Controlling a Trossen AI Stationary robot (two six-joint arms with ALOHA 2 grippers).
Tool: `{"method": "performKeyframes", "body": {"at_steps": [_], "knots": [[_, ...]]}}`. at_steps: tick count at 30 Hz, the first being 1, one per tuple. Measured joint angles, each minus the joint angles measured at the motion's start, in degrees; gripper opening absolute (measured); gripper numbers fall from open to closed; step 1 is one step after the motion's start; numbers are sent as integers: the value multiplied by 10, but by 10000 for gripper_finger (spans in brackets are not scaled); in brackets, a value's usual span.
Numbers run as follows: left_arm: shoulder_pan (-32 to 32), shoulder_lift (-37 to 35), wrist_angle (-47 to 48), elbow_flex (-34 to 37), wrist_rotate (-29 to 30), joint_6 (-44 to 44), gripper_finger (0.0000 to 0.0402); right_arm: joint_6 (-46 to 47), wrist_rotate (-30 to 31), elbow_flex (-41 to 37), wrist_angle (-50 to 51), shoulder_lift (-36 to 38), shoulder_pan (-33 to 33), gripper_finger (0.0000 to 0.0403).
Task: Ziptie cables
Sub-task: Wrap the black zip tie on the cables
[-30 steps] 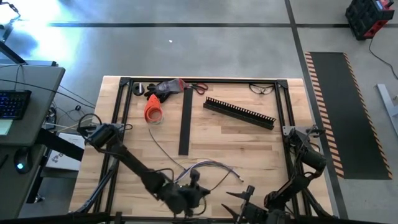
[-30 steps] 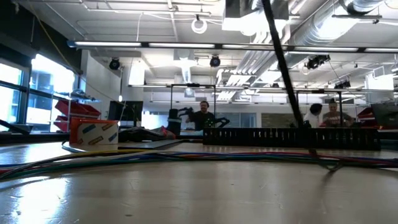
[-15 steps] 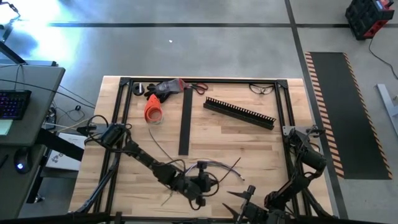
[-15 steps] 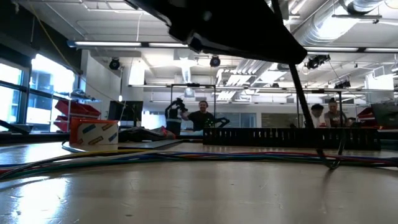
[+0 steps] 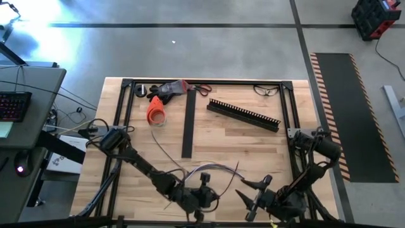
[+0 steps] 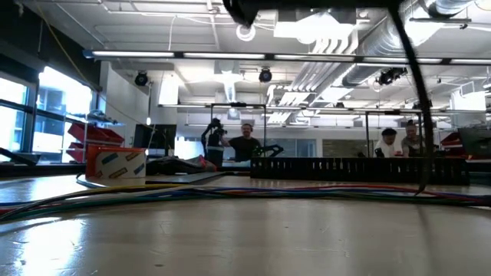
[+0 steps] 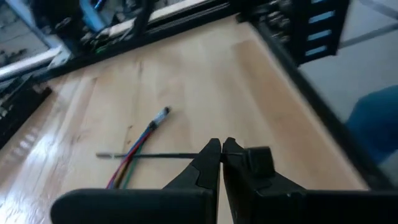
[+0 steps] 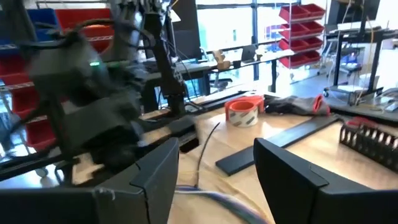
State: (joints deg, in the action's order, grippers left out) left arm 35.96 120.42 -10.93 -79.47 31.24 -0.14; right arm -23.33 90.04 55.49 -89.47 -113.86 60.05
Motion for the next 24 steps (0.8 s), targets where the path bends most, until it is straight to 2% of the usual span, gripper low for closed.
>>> {"method": "performKeyframes", "body": {"at_steps": [4, 6, 10, 14, 16, 19, 24], "knots": [[10, 0, 31, -19, 0, -6, 0, -8, 0, -11, 8, 6, 0, 190], [16, 0, 60, -33, 13, -15, 0, 41, 0, -21, 22, 5, -1, 190], [27, -1, 125, -61, 49, -15, 0, 249, -15, -54, 164, 2, -9, 190], [36, -3, 172, -69, 53, -18, 0, 518, -92, -90, 336, 2, -23, 190], [41, -8, 211, -76, 52, -5, 0, 602, -132, -99, 389, 2, -41, 190], [53, -21, 267, -85, 57, 33, 0, 616, -185, -96, 445, 2, -65, 190], [66, -41, 300, -85, 50, 130, 0, 533, -209, -72, 496, 9, -109, 190]]}}
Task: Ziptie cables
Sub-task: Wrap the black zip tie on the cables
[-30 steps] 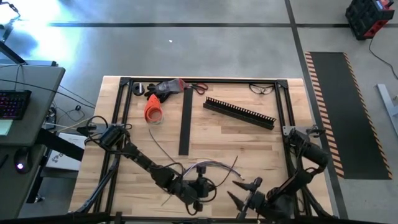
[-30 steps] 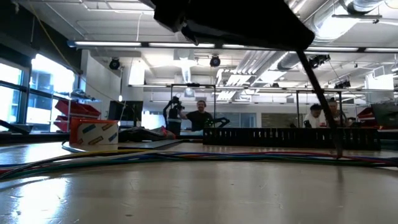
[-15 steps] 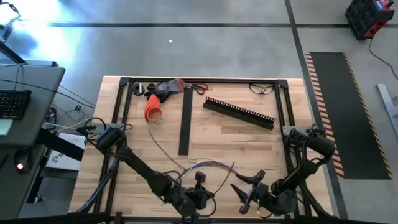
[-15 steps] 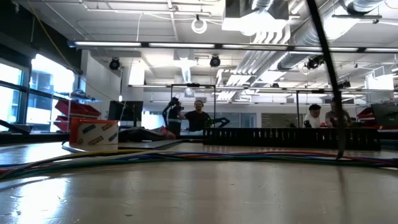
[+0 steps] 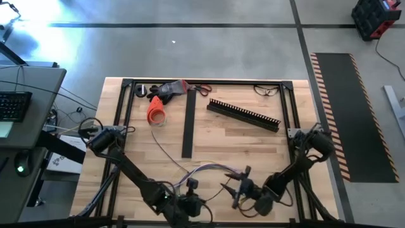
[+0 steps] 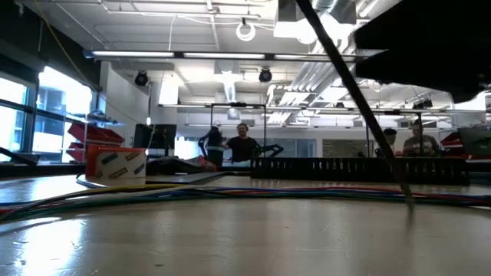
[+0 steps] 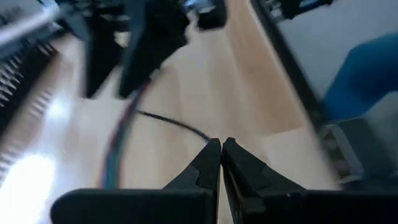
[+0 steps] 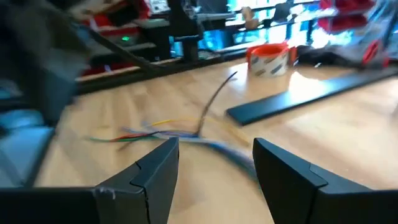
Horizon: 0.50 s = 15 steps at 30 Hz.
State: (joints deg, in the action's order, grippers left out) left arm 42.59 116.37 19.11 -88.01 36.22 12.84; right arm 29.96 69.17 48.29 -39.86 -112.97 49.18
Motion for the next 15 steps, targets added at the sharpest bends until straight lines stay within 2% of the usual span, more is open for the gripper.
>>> {"method": "performKeyframes", "body": {"at_steps": [3, 6, 11, 15], "knots": [[-3, -3, 18, 0, -40, 100, 0, -13, -33, 8, 45, 12, -28, 190], [-7, 2, 46, 0, -61, 138, 0, 8, -89, 19, 120, 29, -58, 190], [1, 3, 53, 0, -56, 169, 0, 83, -184, 63, 351, 66, -92, 190], [4, 3, 46, 0, -52, 170, 0, 148, -273, 123, 548, 85, -94, 190]]}}
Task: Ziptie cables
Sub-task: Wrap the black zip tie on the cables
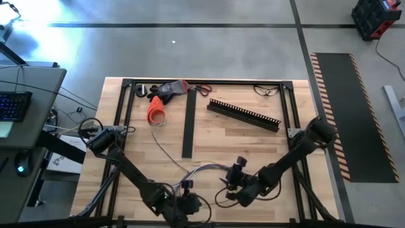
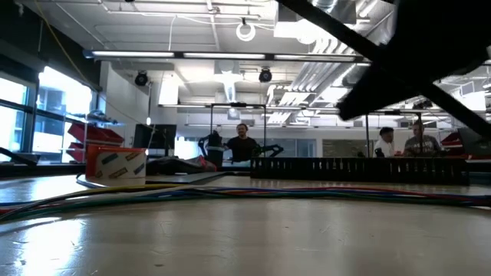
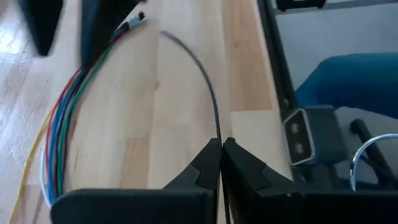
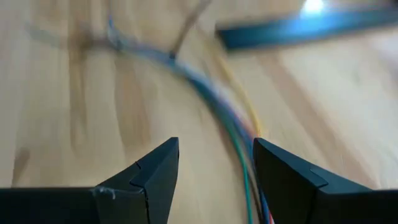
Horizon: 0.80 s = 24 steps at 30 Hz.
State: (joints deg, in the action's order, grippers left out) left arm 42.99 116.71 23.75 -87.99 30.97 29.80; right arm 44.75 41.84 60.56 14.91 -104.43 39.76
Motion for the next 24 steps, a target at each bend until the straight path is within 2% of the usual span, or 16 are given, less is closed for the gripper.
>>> {"method": "performKeyframes", "body": {"at_steps": [4, 7, 12, 19, 21, 24], "knots": [[-1, 0, 0, 0, 9, 0, 0, 98, -83, 66, 193, 5, 4, 190], [-2, 0, 1, 0, 14, -1, 0, 181, -130, 70, 263, 5, 12, 190], [-2, 0, 4, 0, 23, -9, 0, 279, -156, 23, 260, 4, 41, 190], [-2, 0, 7, 0, 27, -19, 0, 359, -174, -60, 170, 4, 64, 186], [-2, 0, 13, 0, 39, -20, 0, 364, -167, -72, 159, 5, 65, 167], [-3, 0, 42, 0, 72, -9, 0, 363, -160, -80, 161, 6, 58, 105]]}}
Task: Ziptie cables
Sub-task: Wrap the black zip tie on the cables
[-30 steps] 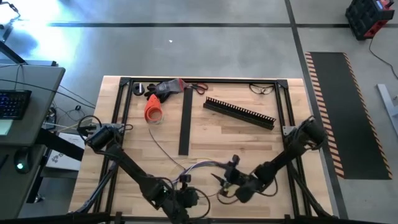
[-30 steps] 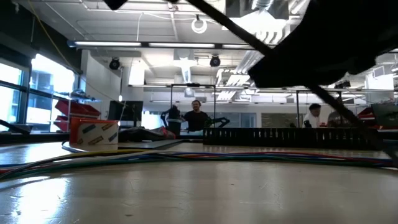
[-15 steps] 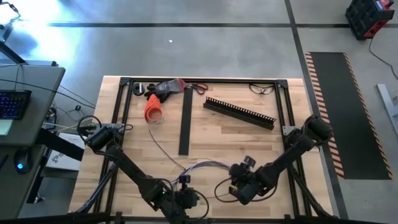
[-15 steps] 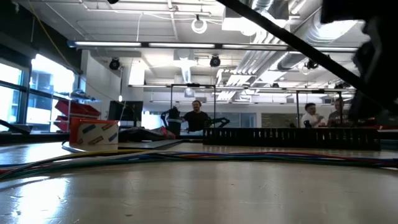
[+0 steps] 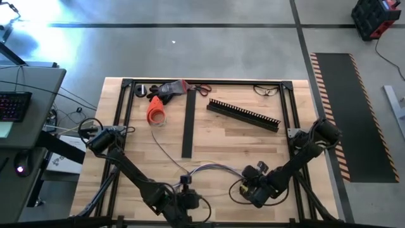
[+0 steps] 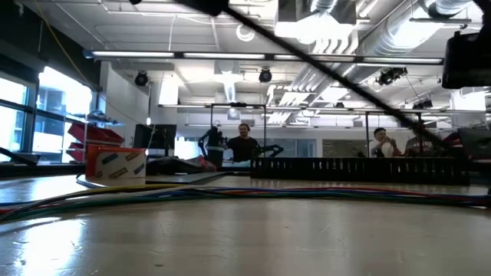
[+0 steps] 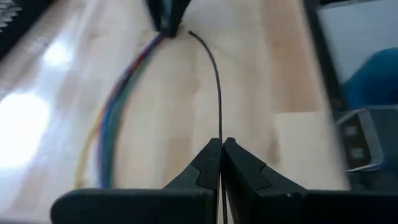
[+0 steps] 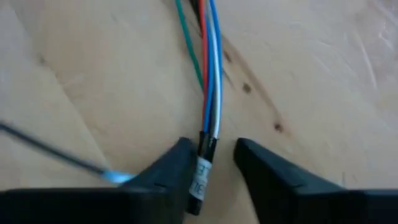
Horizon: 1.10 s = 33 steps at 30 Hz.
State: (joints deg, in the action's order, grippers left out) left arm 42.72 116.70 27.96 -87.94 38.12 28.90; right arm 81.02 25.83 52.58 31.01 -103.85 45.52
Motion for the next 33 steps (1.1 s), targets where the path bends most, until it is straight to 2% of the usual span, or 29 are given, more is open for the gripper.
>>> {"method": "performKeyframes", "body": {"at_steps": [2, 4, 6, 10, 16, 20, 26, 33], "knots": [[-5, -4, 42, 0, 16, 20, 0, -8, 7, 2, 0, 0, -11, 46], [-12, -13, 98, 0, 43, 46, 0, -39, 8, 12, 4, -2, -26, 14], [-19, -26, 149, 0, 76, 72, 0, -59, 25, 24, 9, -4, -46, 13], [-30, -46, 220, 0, 107, 111, 0, -106, 105, 56, 32, -5, -100, 4], [-31, -42, 212, 0, 78, 113, 0, -270, 134, 114, 29, -2, -209, 2], [-39, -15, 215, 0, 84, 145, 0, -365, 132, 166, 30, 14, -249, 2], [-66, 11, 215, 0, 107, 173, 0, -394, 107, 192, 30, 24, -221, 1], [-66, 11, 185, 0, 109, 158, 0, -239, 89, 96, -21, 19, -128, 0]]}}
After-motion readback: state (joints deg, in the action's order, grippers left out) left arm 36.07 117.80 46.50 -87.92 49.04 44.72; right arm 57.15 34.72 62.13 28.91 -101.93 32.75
